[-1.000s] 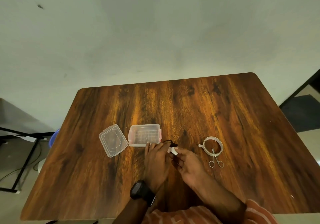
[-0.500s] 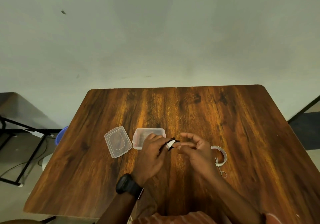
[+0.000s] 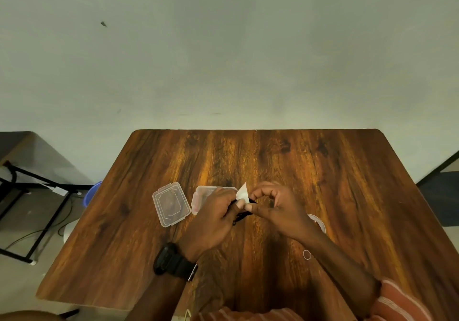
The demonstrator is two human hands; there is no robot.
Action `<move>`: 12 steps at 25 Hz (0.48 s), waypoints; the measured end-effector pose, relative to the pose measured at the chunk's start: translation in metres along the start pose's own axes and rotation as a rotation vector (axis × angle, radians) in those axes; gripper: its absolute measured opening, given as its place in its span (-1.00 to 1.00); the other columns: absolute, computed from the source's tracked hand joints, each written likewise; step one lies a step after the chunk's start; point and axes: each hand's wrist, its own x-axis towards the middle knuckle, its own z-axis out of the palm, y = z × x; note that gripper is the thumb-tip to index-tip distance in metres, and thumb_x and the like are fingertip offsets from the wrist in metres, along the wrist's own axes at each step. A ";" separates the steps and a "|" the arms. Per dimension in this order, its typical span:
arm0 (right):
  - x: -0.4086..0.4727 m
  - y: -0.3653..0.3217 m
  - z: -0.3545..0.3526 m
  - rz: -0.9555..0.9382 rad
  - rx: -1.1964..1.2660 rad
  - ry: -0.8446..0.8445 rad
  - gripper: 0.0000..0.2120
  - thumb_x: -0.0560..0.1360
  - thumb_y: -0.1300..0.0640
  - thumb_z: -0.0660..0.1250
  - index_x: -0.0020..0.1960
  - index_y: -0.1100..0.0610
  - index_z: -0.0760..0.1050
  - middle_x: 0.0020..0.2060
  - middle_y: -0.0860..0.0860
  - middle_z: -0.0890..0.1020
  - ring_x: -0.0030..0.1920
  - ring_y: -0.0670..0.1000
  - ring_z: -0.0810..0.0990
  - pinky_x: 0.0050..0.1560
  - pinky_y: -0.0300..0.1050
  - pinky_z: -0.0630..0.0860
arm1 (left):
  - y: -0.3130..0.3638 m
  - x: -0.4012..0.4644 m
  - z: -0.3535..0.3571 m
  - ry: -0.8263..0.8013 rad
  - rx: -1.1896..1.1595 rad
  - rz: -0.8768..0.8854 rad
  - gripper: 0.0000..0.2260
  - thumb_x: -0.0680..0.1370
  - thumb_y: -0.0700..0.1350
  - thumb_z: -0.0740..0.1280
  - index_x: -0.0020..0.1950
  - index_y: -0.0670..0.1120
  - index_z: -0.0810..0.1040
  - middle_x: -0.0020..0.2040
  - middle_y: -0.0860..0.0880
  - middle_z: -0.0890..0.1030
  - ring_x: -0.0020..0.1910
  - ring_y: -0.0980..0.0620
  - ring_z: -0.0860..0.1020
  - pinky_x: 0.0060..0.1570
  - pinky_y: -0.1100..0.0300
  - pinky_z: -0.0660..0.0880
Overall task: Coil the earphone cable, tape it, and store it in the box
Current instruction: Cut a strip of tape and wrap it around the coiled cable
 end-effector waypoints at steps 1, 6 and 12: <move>0.001 -0.001 0.000 -0.001 -0.012 0.015 -0.90 0.35 0.00 0.50 -0.20 0.01 0.65 -0.22 -0.27 0.63 -0.09 -0.17 0.55 -0.01 -0.10 0.39 | 0.002 0.001 0.000 0.046 -0.003 -0.017 -0.73 0.62 0.09 0.18 0.06 -0.08 0.53 -0.08 0.05 0.60 -0.07 0.12 0.54 -0.08 0.11 0.46; 0.003 -0.013 -0.003 0.099 0.195 0.069 -0.87 0.40 0.19 0.53 -0.26 0.03 0.63 -0.38 -0.18 0.65 -0.29 -0.23 0.59 -0.22 -0.28 0.44 | 0.013 0.005 0.009 0.314 0.117 0.087 -0.90 0.62 0.01 0.22 0.12 0.05 0.41 -0.03 0.27 0.44 -0.06 0.13 0.50 0.17 0.08 0.46; 0.002 -0.027 -0.018 0.035 0.069 0.139 -0.78 0.38 0.17 0.55 -0.28 -0.09 0.58 -0.29 -0.15 0.61 -0.13 -0.12 0.56 -0.08 -0.07 0.47 | 0.016 0.014 0.002 0.314 0.348 0.155 -0.75 0.65 0.02 0.13 0.10 0.00 0.58 -0.13 0.05 0.54 -0.09 0.05 0.47 0.28 0.03 0.30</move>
